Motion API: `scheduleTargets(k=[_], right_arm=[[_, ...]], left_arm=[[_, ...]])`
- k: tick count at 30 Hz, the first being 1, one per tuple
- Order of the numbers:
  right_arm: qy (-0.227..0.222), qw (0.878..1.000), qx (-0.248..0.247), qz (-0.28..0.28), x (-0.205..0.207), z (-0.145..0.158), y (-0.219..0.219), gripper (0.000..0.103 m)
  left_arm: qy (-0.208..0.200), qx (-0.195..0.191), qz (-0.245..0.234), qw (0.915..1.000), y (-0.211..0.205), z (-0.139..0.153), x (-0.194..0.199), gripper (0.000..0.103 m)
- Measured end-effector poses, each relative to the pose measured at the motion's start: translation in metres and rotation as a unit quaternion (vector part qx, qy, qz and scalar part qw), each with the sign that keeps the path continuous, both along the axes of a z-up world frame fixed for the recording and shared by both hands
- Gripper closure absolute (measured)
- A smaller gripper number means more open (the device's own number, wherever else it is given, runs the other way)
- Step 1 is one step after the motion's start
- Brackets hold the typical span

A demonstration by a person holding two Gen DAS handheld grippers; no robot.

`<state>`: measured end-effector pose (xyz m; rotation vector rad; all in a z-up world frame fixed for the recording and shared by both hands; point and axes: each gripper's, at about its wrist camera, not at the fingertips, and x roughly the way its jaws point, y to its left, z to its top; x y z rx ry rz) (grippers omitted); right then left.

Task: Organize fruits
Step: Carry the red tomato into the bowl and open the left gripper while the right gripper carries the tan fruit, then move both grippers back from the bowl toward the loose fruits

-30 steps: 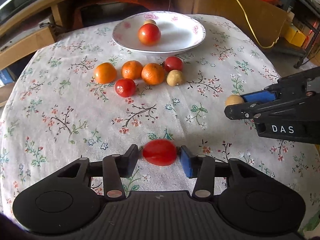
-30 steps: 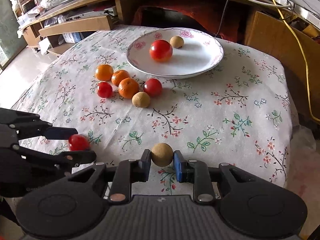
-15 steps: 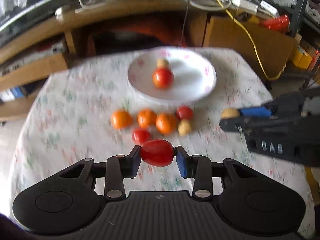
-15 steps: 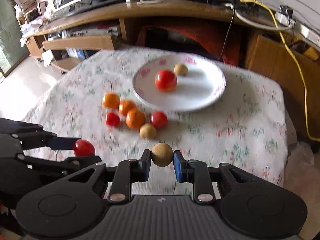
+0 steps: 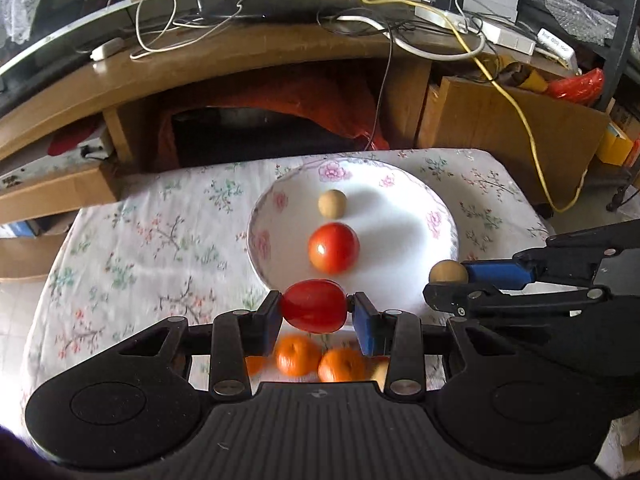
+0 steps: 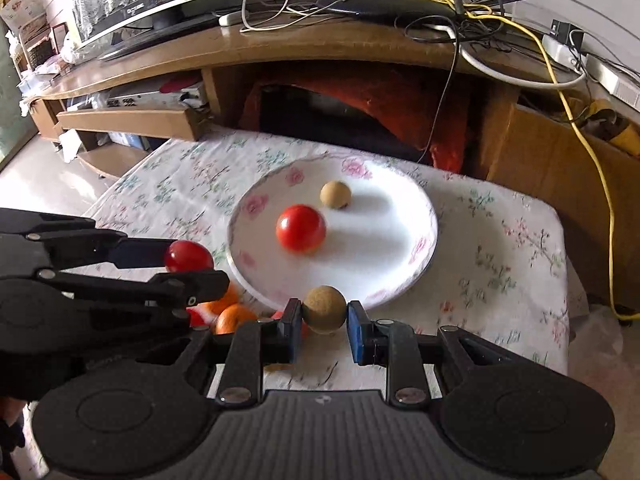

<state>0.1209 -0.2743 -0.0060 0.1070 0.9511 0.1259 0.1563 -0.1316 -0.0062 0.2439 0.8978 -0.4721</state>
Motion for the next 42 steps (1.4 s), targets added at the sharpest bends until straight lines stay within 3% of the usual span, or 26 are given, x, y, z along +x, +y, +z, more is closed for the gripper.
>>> scheduleTargets(k=[17, 25, 42], right_arm=[[0.027, 1.0, -0.003, -0.003, 0.043, -0.03, -0.01, 0.077], [0.028, 1.0, 0.007, -0.005, 0.044, -0.033, -0.012, 0.076], [0.017, 0.999, 0.034, -0.026, 0.043, -0.028, -0.02, 0.075]], left_arm=[[0.03, 0.009, 0.016, 0.9994, -0.009, -0.025, 0.033, 0.058], [0.028, 0.008, 0.017, 0.9994, -0.01, -0.025, 0.032, 0.057], [0.014, -0.014, 0.026, 0.9995, -0.007, -0.013, 0.03, 0.045]])
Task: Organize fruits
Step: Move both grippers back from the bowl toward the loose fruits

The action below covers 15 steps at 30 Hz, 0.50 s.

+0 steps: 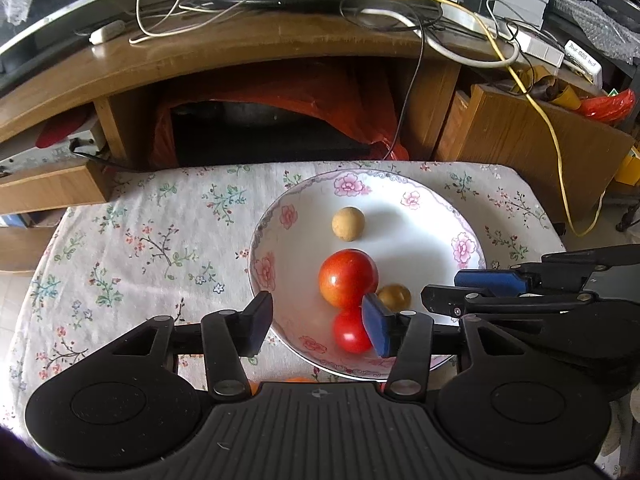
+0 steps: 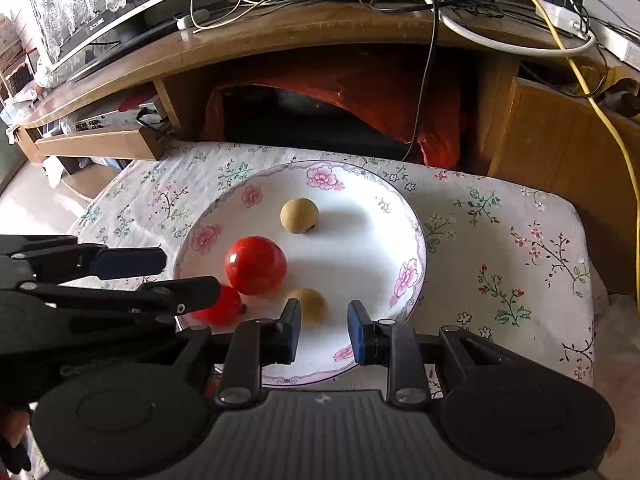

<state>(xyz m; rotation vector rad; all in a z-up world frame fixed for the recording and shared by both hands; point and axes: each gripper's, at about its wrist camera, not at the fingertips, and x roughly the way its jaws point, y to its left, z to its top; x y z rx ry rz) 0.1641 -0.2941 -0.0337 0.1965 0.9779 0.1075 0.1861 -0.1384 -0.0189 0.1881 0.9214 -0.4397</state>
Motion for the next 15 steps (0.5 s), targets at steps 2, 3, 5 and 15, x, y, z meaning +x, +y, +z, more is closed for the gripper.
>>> scheduleTargets(k=[2, 3, 5, 15], right_arm=[[-0.002, 1.0, 0.002, -0.003, -0.001, 0.001, 0.0, 0.075], [-0.004, 1.0, 0.002, -0.003, -0.002, 0.002, 0.0, 0.075], [-0.007, 1.0, 0.003, 0.0, -0.004, 0.004, 0.001, 0.075], [-0.01, 1.0, 0.002, 0.011, -0.016, 0.011, 0.012, 0.075]], left_arm=[[-0.002, -0.002, 0.001, 1.0, 0.001, 0.002, -0.001, 0.045], [-0.003, -0.003, 0.002, 1.0, 0.002, 0.003, -0.001, 0.045], [-0.004, -0.004, 0.003, 1.0, 0.003, 0.004, -0.002, 0.045], [-0.005, 0.001, 0.002, 1.0, 0.017, 0.006, -0.014, 0.043]])
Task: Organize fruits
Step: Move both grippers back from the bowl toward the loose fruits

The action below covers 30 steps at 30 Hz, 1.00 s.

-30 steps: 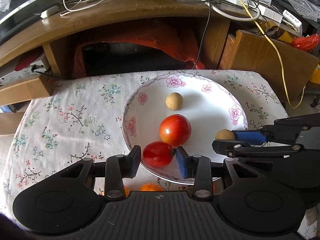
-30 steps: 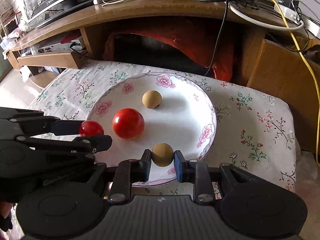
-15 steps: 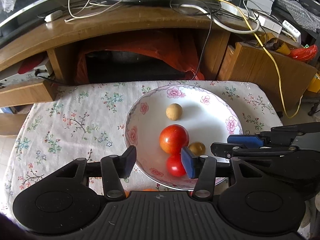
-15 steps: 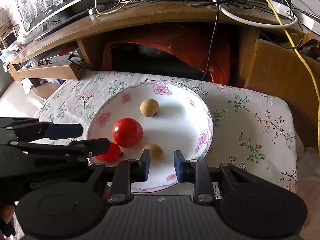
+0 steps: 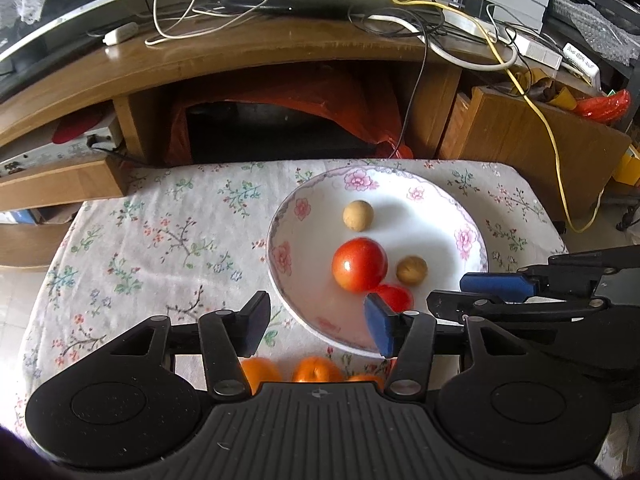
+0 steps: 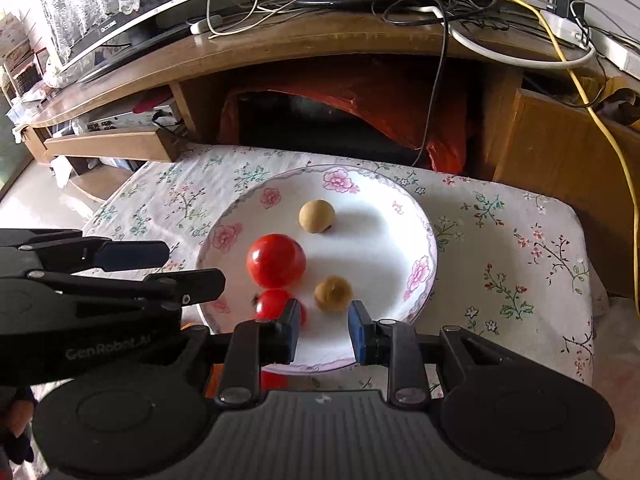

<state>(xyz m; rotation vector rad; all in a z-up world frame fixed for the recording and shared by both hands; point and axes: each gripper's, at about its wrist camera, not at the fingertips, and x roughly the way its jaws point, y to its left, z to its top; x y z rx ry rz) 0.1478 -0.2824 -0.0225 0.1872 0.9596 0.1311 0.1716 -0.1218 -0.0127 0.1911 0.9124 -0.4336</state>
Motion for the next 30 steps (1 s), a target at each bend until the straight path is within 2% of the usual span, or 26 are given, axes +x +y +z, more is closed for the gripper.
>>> scheduleTargets(k=[7, 14, 23, 30], right_arm=[[0.002, 1.0, -0.002, 0.018, -0.013, 0.004, 0.013, 0.075], [0.014, 1.0, 0.001, 0.025, -0.03, 0.004, 0.02, 0.074], [0.022, 0.999, 0.012, 0.041, -0.041, 0.004, 0.028, 0.073], [0.041, 0.998, 0.021, 0.036, -0.039, -0.004, 0.025, 0.073]], left_arm=[[0.005, 0.002, -0.002, 1.0, 0.014, 0.0, -0.014, 0.042], [0.03, 0.008, -0.002, 0.9995, 0.024, -0.014, -0.03, 0.043], [0.053, 0.024, -0.004, 0.9983, 0.021, -0.033, -0.025, 0.045], [0.059, 0.02, -0.013, 0.998, 0.02, -0.031, -0.03, 0.049]])
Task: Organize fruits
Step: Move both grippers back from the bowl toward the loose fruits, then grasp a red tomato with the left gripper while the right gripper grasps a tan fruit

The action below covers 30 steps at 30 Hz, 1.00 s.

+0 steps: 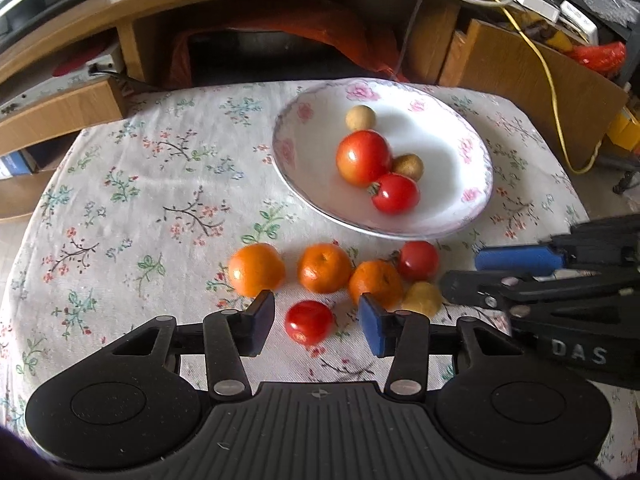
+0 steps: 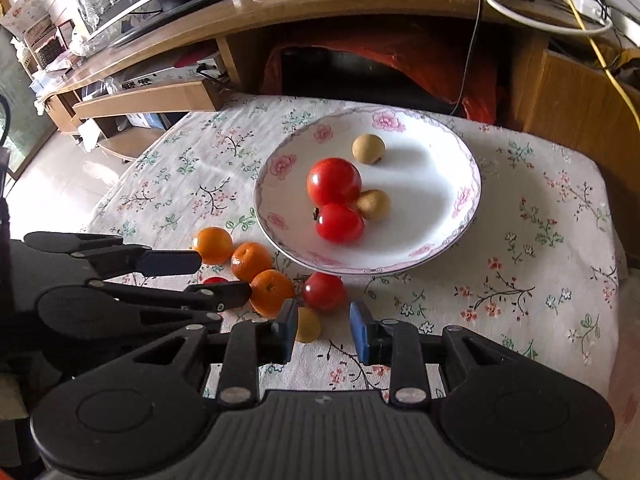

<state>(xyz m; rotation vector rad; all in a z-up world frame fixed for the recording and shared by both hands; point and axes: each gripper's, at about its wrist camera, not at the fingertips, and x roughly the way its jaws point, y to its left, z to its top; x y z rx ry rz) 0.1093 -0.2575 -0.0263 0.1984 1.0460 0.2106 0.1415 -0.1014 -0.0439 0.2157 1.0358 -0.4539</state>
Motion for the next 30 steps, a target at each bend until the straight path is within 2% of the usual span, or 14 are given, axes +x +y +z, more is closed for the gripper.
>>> scheduleTargets(k=[12, 15, 22, 30], right_arm=[[0.011, 1.0, -0.001, 0.001, 0.002, -0.005, 0.0, 0.071], [0.013, 1.0, 0.001, -0.002, 0.003, -0.005, -0.001, 0.07], [0.023, 1.0, 0.006, -0.006, 0.004, -0.01, -0.003, 0.07], [0.032, 0.999, 0.022, 0.001, 0.009, -0.014, 0.006, 0.07]], left_arm=[[0.017, 0.004, -0.001, 0.9999, -0.006, -0.009, 0.003, 0.052], [0.021, 0.01, 0.004, 0.9997, -0.006, -0.016, 0.005, 0.059], [0.025, -0.003, 0.01, 0.9996, -0.001, -0.011, 0.006, 0.067], [0.026, -0.01, 0.014, 0.9995, 0.011, -0.006, -0.001, 0.067]])
